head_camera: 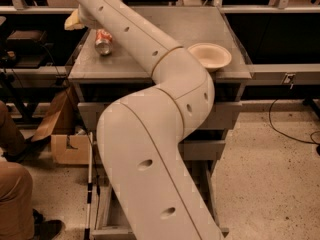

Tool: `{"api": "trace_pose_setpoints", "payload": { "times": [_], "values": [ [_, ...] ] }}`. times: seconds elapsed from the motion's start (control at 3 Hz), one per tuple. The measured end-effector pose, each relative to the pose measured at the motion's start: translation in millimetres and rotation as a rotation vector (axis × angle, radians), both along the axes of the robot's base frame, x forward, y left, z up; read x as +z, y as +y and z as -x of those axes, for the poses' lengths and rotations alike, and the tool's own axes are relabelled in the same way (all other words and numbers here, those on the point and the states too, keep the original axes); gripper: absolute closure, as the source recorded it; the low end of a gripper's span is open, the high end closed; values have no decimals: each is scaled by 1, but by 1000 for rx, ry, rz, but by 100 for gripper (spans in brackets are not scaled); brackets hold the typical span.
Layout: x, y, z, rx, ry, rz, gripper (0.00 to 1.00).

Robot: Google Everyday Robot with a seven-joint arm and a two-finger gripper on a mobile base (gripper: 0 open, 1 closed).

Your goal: Place coke can into bottom drawer

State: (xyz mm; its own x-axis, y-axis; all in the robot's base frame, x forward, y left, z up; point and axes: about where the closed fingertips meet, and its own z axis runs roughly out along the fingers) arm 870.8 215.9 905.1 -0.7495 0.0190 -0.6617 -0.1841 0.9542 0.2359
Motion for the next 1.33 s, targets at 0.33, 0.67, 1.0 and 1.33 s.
{"api": "trace_pose_setpoints", "payload": {
  "times": [0.33, 0.67, 1.0, 1.33],
  "values": [
    [-20, -15, -19, -61, 12, -24, 0],
    [-38, -34, -30, -122, 28, -12, 0],
    [-46, -47, -36, -155, 31, 1, 18],
    [-46, -56, -39, -172, 16, 14, 41]
  ]
}}
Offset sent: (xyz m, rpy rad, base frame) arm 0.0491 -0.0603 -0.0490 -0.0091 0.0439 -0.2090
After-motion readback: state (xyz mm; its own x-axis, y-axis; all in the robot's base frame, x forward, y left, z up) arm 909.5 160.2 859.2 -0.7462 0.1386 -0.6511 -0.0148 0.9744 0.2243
